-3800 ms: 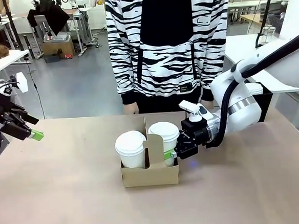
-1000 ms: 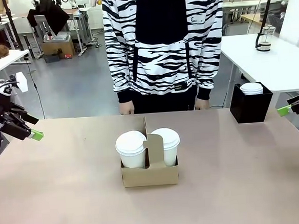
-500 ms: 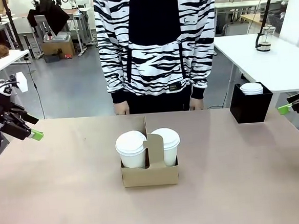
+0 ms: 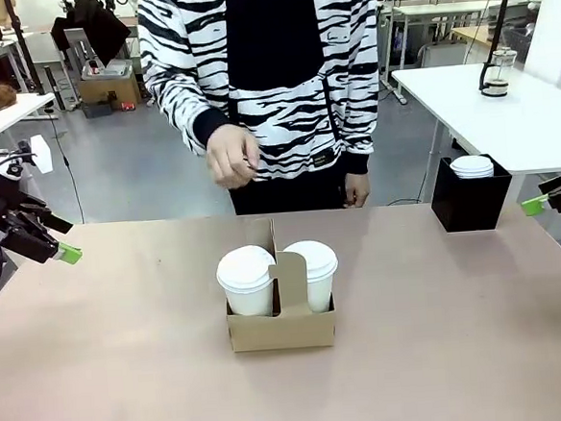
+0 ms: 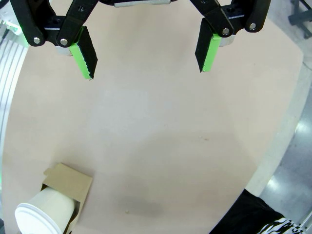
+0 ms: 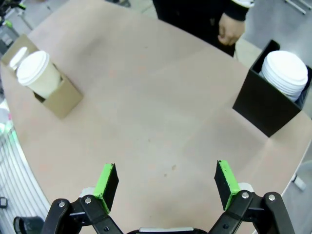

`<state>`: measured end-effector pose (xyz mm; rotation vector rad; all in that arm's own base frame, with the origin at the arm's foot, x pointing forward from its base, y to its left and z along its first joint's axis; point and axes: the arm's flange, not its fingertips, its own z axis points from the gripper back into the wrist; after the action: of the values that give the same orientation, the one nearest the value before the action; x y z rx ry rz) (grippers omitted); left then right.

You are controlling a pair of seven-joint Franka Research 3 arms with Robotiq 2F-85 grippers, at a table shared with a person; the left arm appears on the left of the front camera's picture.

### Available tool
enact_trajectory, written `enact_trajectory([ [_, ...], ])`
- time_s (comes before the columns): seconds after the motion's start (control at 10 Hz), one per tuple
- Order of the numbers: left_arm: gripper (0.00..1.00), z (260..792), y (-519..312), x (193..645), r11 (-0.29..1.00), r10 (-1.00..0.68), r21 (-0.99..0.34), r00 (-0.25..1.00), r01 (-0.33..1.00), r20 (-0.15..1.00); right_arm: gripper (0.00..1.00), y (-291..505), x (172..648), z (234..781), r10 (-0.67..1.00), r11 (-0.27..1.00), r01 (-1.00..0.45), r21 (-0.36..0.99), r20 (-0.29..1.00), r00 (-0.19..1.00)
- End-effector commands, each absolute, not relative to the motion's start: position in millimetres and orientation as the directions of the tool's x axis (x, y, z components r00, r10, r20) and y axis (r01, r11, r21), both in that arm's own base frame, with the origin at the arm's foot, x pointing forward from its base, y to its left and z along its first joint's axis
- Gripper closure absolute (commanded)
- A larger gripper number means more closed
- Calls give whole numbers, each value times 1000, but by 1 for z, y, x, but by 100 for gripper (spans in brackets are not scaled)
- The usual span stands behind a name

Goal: Pour a drink into a cup and package it in a carrier.
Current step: Insert the held 600 ml Paper Cup into the Cup Carrier.

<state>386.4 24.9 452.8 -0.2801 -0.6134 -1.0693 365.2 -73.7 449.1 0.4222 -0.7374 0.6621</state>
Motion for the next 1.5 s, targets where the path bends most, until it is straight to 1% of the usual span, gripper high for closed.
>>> enact_trajectory([
  [0.0,0,452,26,387,458,-721,70,324,886,612,0,-72,363,450,392,736,-664,129,719,574],
  [1.4,0,452,26,387,458,-721,70,324,886,612,0,-72,363,450,392,736,-664,129,719,574],
])
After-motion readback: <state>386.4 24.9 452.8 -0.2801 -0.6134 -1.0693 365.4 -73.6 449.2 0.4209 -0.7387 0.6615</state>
